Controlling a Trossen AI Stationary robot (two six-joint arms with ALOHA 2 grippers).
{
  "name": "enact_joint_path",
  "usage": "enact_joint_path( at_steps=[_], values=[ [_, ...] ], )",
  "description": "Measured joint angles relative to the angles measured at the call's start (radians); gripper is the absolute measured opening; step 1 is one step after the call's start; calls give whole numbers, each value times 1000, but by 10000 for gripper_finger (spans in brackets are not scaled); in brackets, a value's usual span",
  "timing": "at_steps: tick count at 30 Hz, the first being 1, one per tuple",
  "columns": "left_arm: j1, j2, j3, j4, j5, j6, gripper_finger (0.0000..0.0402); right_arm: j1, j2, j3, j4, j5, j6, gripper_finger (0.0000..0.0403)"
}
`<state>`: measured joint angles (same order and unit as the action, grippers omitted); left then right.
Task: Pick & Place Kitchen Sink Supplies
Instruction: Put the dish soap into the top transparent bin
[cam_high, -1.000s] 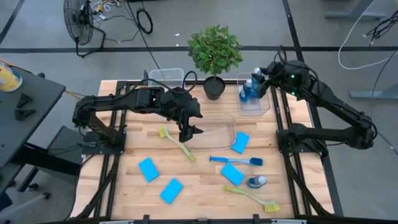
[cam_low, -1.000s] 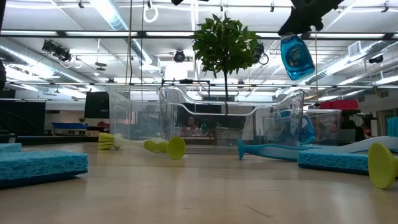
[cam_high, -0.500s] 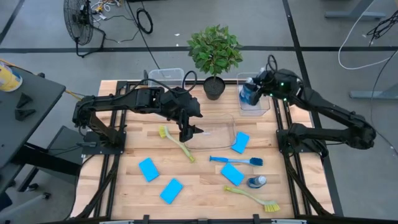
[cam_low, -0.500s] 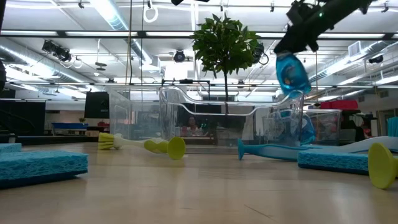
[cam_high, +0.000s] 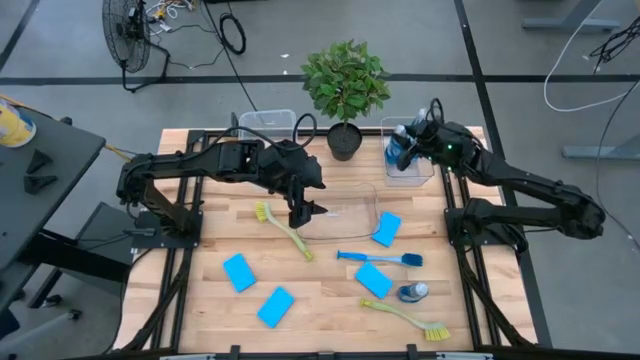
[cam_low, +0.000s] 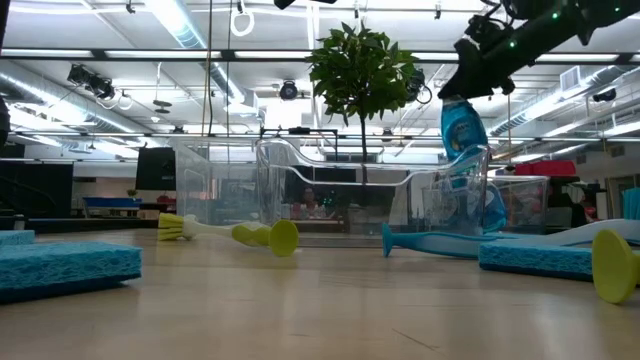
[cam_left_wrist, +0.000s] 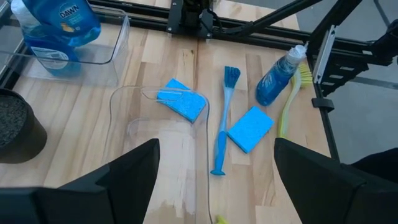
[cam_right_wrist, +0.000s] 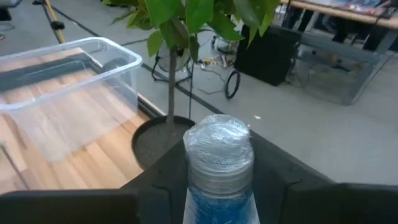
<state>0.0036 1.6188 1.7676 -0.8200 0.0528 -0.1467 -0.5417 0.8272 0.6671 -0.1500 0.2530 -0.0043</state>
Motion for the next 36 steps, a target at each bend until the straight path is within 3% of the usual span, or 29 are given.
enact_joint_path(
  at_steps=[13,27,36],
  values=[
    [0,0,0,0,0,-7,319,0,-1,-193,297,-1,34,130],
    [6,0,0,0,-5,-7,319,1,-1,-259,316,54,59,130],
    [17,0,0,1,-8,-7,319,1,0,-384,542,106,74,130]
  ],
)
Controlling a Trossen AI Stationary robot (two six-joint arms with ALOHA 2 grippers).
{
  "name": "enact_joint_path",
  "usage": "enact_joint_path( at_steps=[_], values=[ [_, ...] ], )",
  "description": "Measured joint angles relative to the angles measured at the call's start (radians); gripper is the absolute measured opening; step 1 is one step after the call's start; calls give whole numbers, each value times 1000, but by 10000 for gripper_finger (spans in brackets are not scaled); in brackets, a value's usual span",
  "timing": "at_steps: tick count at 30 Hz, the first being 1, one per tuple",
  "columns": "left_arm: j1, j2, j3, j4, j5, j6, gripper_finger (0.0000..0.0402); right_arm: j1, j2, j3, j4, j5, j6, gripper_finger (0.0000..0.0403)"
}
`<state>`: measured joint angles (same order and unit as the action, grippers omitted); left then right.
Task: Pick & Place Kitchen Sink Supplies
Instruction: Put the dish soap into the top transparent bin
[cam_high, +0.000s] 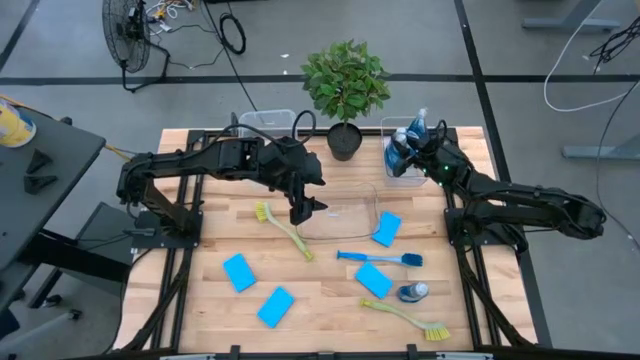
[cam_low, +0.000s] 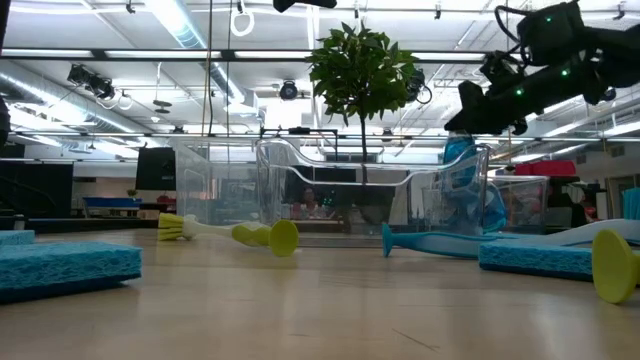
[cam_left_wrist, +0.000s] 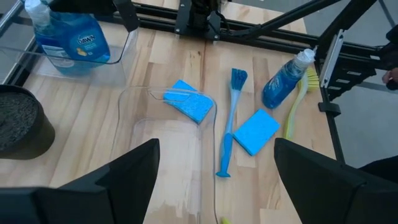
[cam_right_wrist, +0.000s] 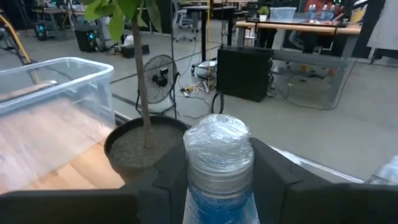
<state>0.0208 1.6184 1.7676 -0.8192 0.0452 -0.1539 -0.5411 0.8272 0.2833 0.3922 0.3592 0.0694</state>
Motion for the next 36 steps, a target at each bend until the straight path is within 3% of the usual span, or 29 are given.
enact_joint_path(
  at_steps=[17,36],
  values=[
    [0,0,0,0,0,0,319,0,0,-109,31,-9,26,134],
    [0,-1,0,27,1,-1,319,0,-2,-262,268,-8,78,138]
  ],
)
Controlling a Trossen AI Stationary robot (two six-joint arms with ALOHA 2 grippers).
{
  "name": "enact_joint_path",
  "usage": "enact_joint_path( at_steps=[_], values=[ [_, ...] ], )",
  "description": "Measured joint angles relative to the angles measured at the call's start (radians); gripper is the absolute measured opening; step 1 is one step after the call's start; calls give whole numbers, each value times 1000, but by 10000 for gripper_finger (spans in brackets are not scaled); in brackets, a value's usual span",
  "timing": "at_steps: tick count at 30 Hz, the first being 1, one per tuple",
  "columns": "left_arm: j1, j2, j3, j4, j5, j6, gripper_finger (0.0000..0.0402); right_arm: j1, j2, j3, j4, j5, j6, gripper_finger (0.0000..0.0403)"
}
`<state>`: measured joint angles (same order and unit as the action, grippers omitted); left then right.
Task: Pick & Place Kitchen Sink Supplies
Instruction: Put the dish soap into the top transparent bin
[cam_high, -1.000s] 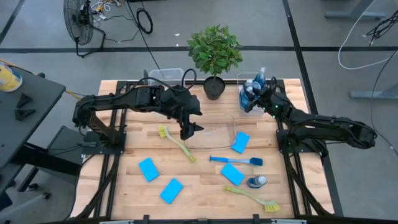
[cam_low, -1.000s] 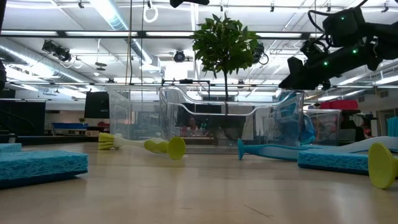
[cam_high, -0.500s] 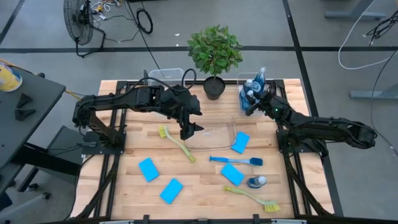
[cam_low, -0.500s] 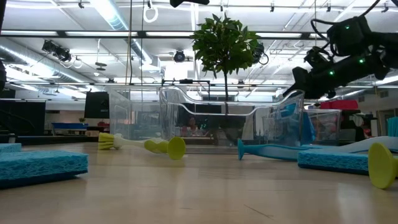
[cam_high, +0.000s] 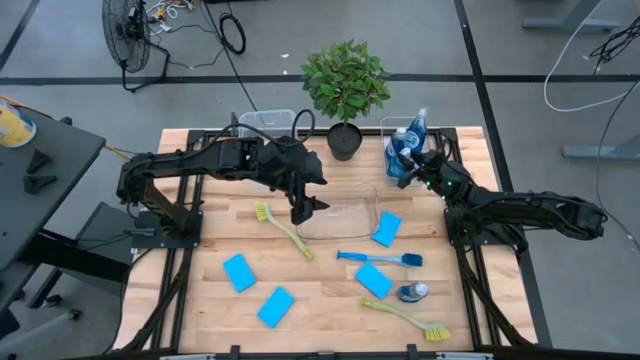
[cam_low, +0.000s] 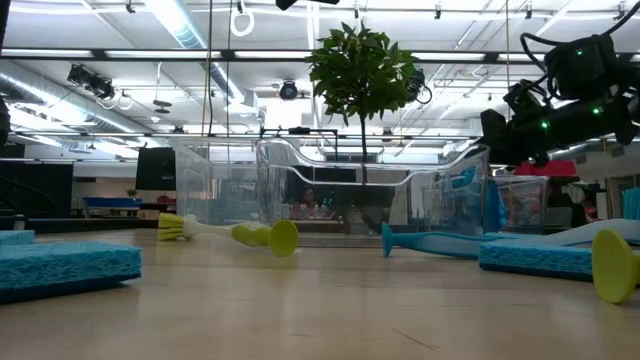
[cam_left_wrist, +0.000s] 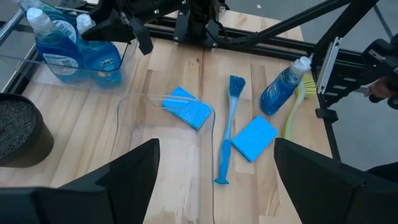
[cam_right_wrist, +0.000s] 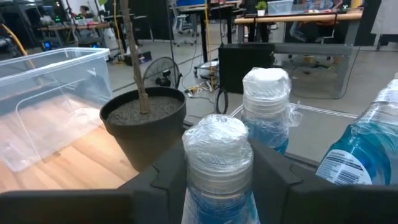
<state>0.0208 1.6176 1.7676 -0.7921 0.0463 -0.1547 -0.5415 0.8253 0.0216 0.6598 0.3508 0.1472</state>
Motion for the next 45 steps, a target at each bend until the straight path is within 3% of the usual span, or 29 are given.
enact_joint_path(
  at_steps=[13,21,28,45],
  values=[
    [0,0,0,7,0,0,319,0,2,-2,3,-29,3,241],
    [0,0,0,9,0,0,319,0,2,-2,106,-63,-18,291],
    [-13,0,0,10,29,6,319,1,1,-2,122,-108,-40,296],
    [-32,0,0,11,30,8,319,16,-110,-2,161,-72,-113,292]
  ],
)
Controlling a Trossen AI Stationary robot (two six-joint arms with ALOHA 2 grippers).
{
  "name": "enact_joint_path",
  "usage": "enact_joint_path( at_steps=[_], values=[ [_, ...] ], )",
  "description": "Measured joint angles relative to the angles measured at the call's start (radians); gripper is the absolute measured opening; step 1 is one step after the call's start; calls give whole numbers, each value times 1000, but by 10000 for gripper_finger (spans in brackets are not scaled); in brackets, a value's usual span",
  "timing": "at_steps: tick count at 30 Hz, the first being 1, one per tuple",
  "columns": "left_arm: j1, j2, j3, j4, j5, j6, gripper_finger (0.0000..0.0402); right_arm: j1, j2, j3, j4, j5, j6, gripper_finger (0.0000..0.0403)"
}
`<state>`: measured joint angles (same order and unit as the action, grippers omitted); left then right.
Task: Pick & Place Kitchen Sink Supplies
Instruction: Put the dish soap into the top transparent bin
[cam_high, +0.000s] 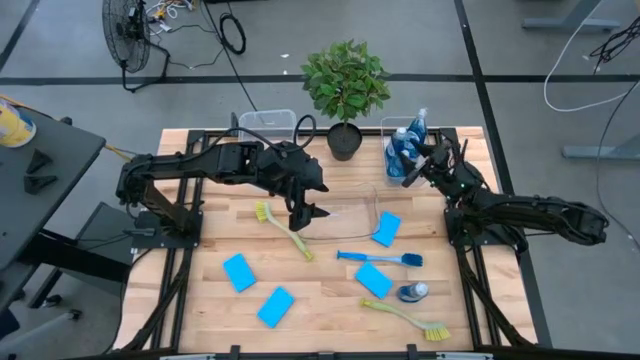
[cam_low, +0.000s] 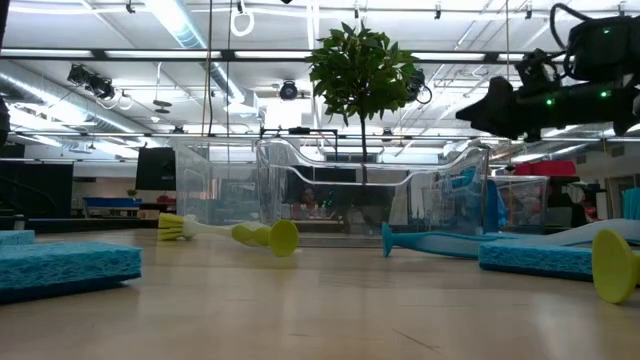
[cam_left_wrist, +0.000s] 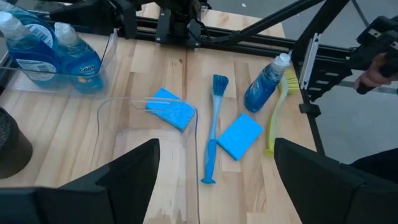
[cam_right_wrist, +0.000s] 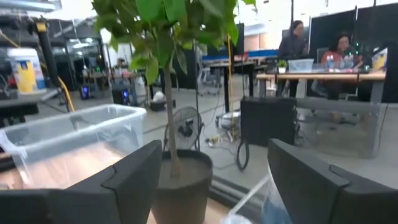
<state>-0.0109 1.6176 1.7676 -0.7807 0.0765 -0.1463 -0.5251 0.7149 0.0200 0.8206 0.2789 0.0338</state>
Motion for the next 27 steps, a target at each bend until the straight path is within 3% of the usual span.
enact_joint_path(
  at_steps=[8,15,27],
  values=[
    [0,0,0,1,-1,0,319,24,-70,47,-43,-7,-18,292],
    [0,0,0,8,-1,0,319,33,-78,213,-285,-34,-22,292],
    [0,0,0,8,-1,0,319,77,-96,517,-674,-433,-47,292]
  ],
)
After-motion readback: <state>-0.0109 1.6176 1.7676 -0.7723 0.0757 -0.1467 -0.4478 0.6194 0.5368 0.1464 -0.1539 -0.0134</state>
